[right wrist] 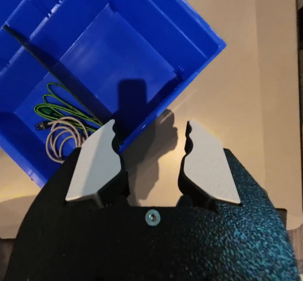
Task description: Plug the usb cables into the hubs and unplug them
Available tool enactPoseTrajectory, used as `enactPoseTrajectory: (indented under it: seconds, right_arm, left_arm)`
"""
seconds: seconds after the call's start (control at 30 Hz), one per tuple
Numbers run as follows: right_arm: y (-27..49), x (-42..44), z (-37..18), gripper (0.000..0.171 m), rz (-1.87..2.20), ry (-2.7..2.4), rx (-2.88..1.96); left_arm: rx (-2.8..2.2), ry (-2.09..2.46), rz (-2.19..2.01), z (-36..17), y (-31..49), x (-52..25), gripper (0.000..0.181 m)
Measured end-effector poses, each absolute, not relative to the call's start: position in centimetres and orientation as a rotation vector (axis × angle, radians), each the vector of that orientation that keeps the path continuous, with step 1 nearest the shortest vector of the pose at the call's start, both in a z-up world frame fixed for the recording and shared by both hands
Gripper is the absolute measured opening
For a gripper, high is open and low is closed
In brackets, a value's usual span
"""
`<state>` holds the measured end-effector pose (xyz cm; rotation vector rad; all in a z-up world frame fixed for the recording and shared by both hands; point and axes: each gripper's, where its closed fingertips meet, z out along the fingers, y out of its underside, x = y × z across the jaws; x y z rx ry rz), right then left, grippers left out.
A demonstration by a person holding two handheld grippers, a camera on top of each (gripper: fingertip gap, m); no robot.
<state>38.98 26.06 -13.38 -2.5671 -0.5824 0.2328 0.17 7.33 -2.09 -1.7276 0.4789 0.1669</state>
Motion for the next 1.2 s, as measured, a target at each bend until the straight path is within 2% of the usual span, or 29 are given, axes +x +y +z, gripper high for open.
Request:
enactPoseTrajectory:
  seconds: [0.17,0.23,0.3,0.37,1.2]
  right_arm:
    - [26.8,39.3,-13.8,0.073,0.246,-0.569,-2.657]
    - [27.0,38.8,-14.1,0.057,0.345,-0.581,-2.705]
    - [26.8,38.0,-14.3,0.031,0.480,-0.614,-2.762]
    - [27.1,38.4,-14.2,0.017,0.423,-0.659,-2.795]
    - [37.5,37.8,-14.3,0.008,0.161,-1.072,-2.786]
  left_arm:
    - [-1.727,0.474,0.153,-2.4,7.1,0.0,0.052]
    - [-1.725,0.481,0.144,-2.4,7.1,0.1,0.052]
    - [-1.727,0.482,0.157,-2.5,7.1,0.0,0.053]
    - [-1.728,0.481,0.167,-2.6,7.0,-0.2,0.053]
    - [-1.785,0.405,0.142,-4.3,7.8,-2.1,0.054]
